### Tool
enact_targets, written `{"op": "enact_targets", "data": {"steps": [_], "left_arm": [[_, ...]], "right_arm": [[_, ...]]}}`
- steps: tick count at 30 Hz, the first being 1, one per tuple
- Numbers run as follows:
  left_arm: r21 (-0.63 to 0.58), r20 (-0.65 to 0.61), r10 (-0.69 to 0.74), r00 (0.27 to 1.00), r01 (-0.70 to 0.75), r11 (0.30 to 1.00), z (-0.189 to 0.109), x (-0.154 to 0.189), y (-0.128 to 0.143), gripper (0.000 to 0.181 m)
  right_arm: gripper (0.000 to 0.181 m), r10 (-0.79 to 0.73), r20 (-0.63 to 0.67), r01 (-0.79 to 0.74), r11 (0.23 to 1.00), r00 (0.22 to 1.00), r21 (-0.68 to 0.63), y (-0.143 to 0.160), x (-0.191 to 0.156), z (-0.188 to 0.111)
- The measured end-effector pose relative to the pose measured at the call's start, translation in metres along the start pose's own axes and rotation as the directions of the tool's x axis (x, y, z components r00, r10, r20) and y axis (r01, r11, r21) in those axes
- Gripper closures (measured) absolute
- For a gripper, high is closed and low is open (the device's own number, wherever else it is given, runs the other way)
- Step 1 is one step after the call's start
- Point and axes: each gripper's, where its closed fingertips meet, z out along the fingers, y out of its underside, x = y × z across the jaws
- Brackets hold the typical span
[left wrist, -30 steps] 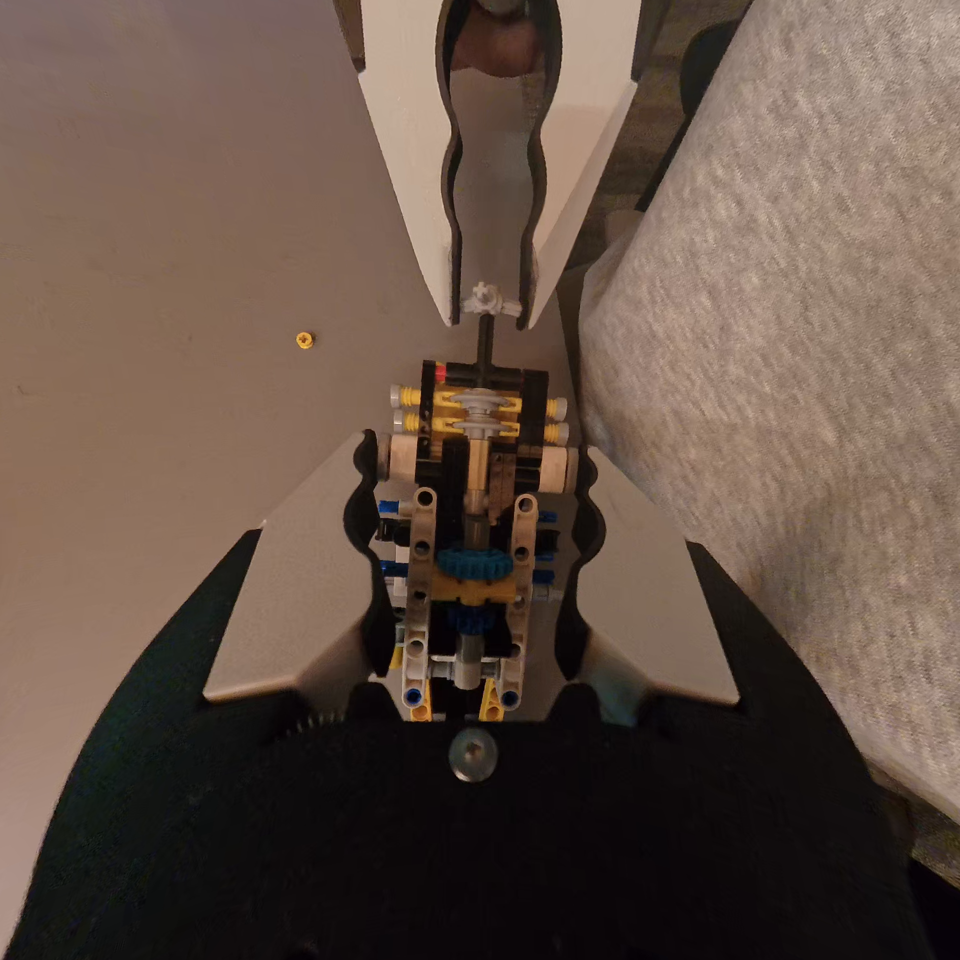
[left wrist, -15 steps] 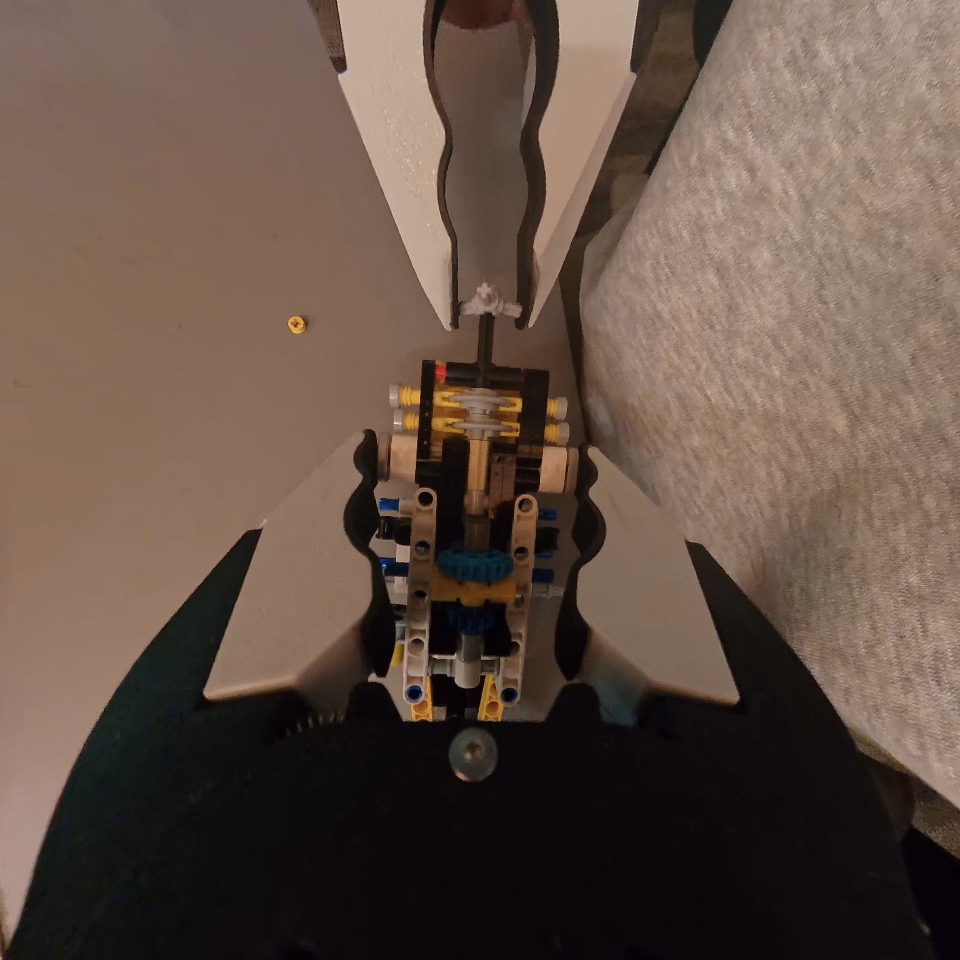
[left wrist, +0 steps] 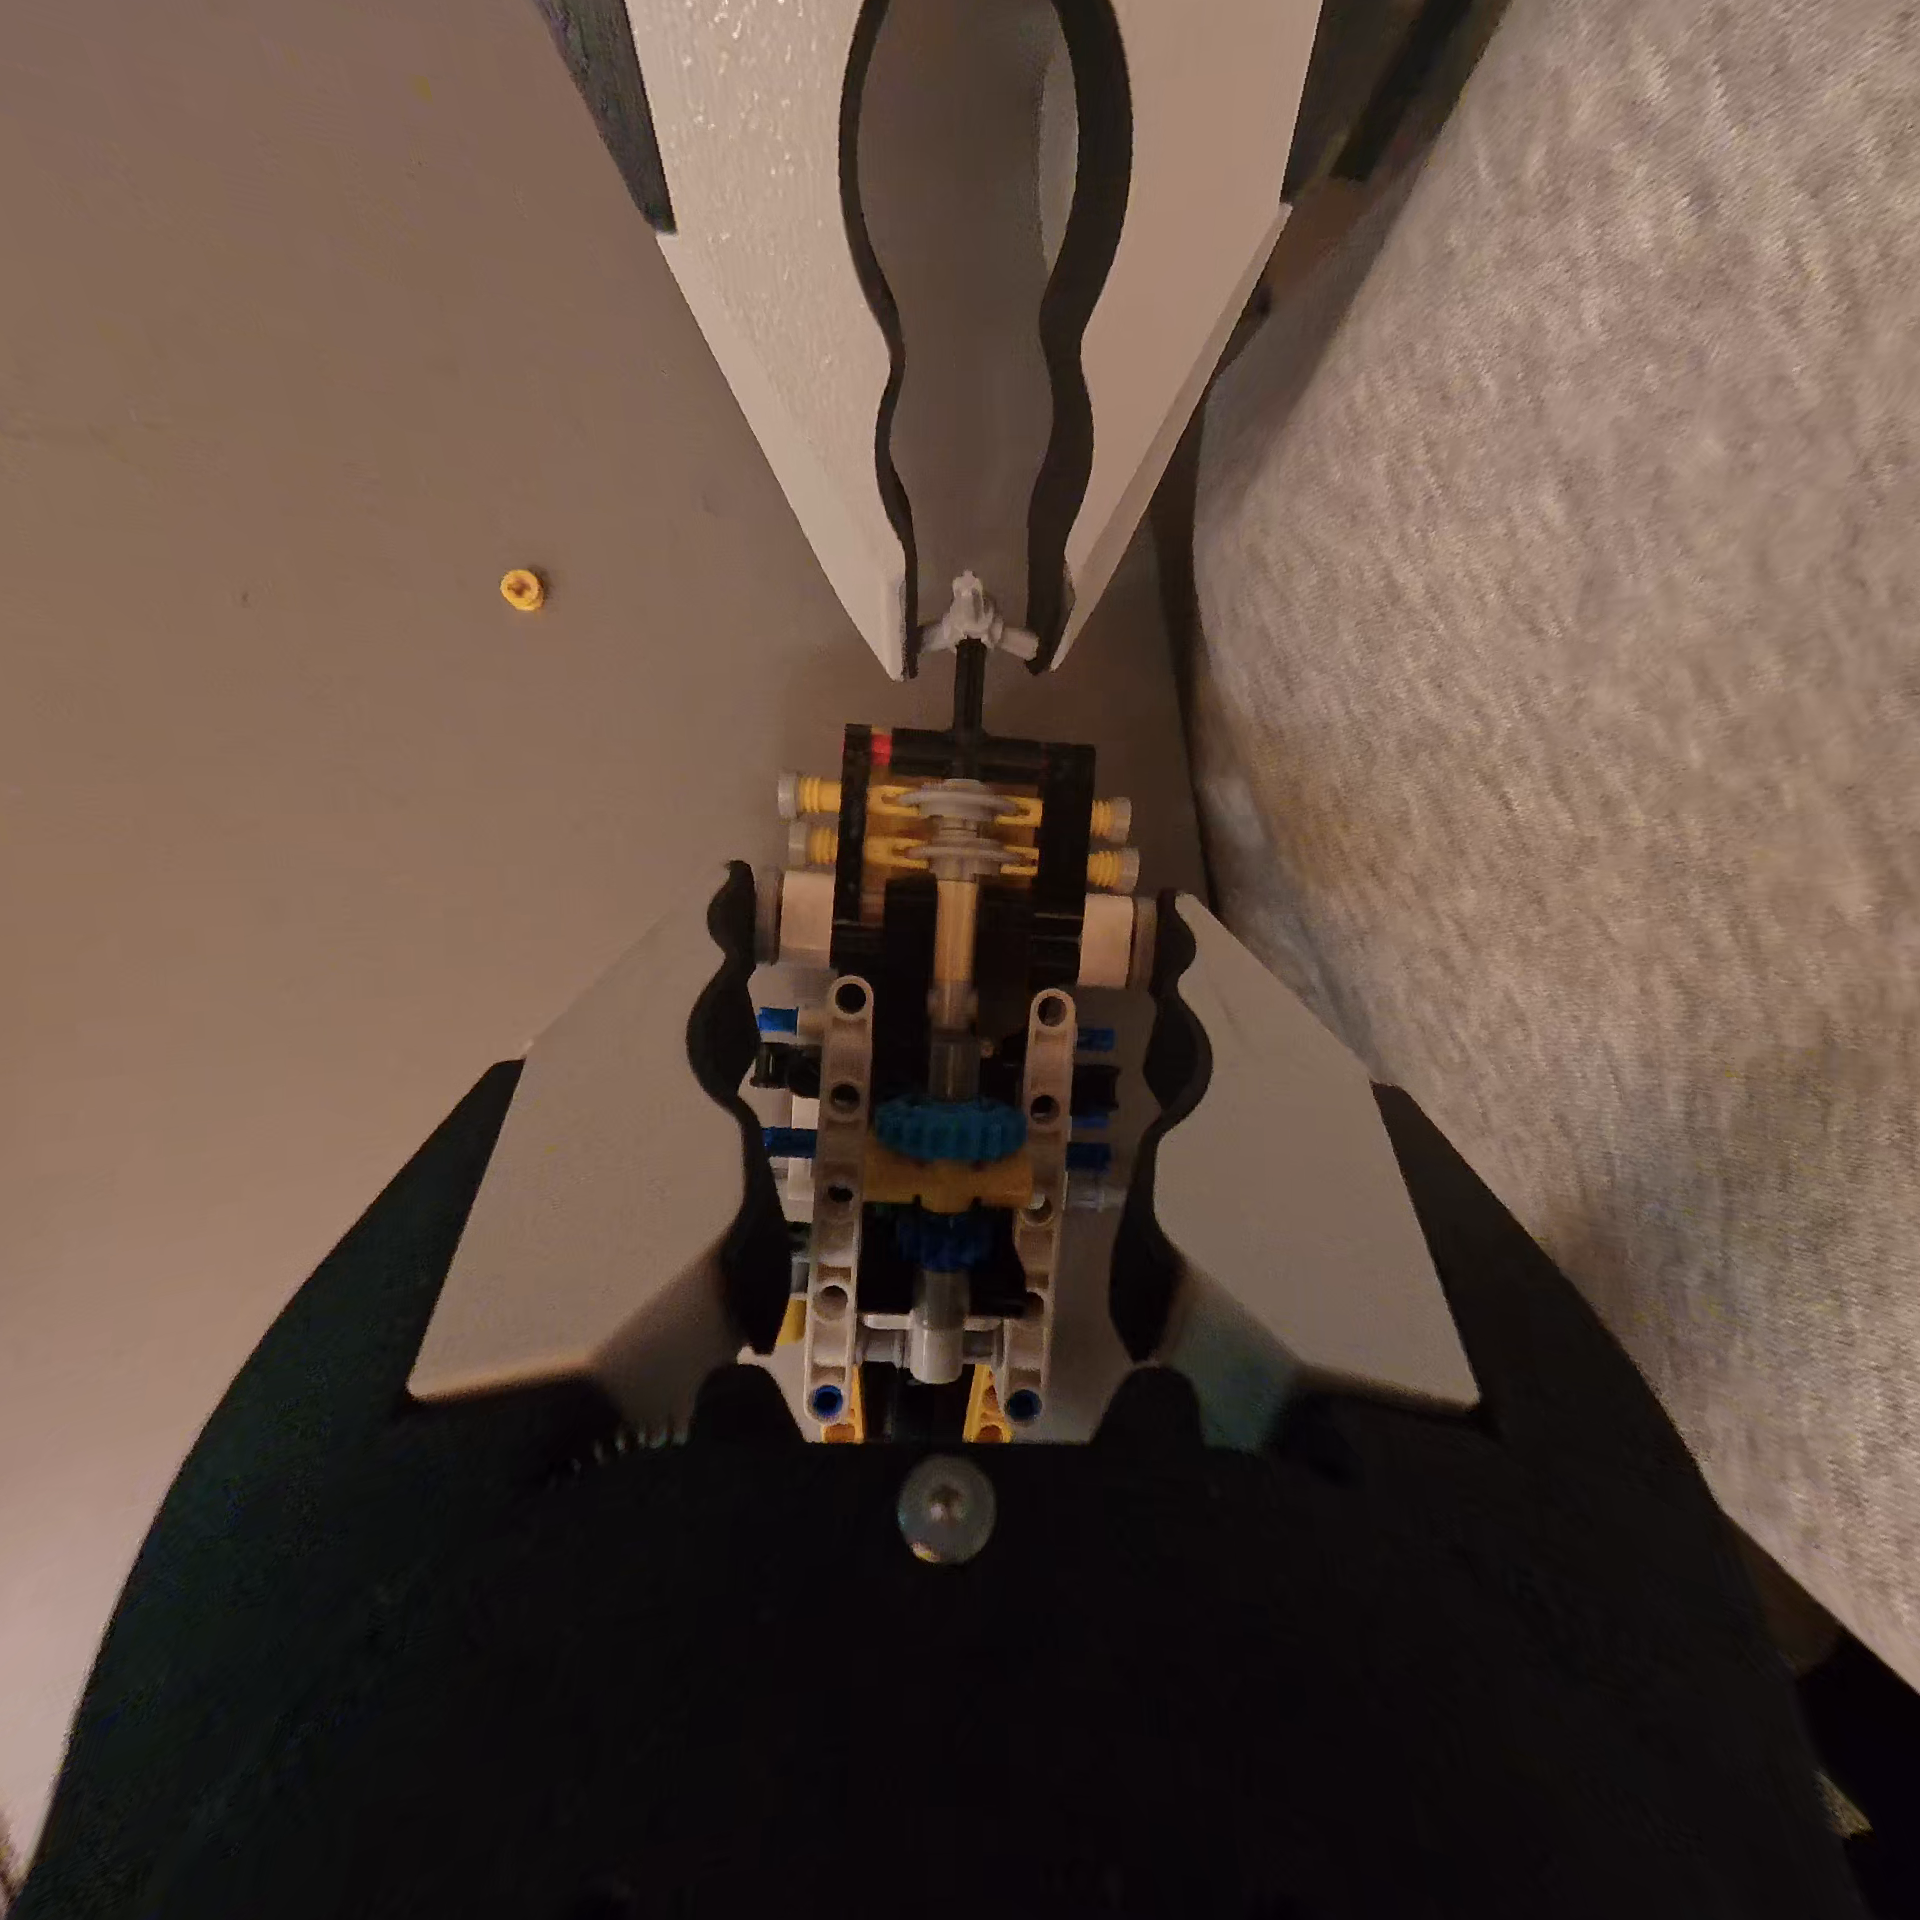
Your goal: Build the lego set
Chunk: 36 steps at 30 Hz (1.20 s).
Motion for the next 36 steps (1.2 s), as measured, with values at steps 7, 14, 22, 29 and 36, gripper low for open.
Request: {"op": "enact_targets", "data": {"steps": [7, 14, 22, 29, 36], "left_arm": [[-0.05, 0.0, 0.003, 1.0, -0.003, 0.999, 0.008, -0.003, 0.004, 0.107], [-0.137, 0.017, 0.004, 1.0, -0.002, 0.991, 0.012, -0.009, 0.007, 0.107], [-0.158, 0.009, -0.007, 1.0, 0.008, 0.987, 0.012, -0.015, 0.007, 0.107], [-0.178, 0.032, -0.034, 0.999, 0.04, 0.983, 0.01, -0.019, 0.013, 0.107], [-0.191, 0.046, -0.063, 0.997, 0.071, 0.979, 0.005, -0.023, 0.02, 0.107]], "right_arm": [[0.162, 0.071, 0.024, -0.071, 0.997, 0.997, 0.012, 0.009, 0.002, 0.011], [0.161, 0.144, -0.007, -0.142, 0.985, 0.99, 0.099, 0.016, 0.007, 0.019], [0.149, 0.182, -0.089, -0.167, 0.974, 0.979, 0.154, 0.022, 0.013, 0.017], [0.149, 0.288, -0.157, -0.254, 0.945, 0.945, 0.208, 0.026, 0.021, 0.008], [0.151, 0.324, -0.185, -0.284, 0.935, 0.928, 0.213, 0.019, 0.012, 0.023]]}}
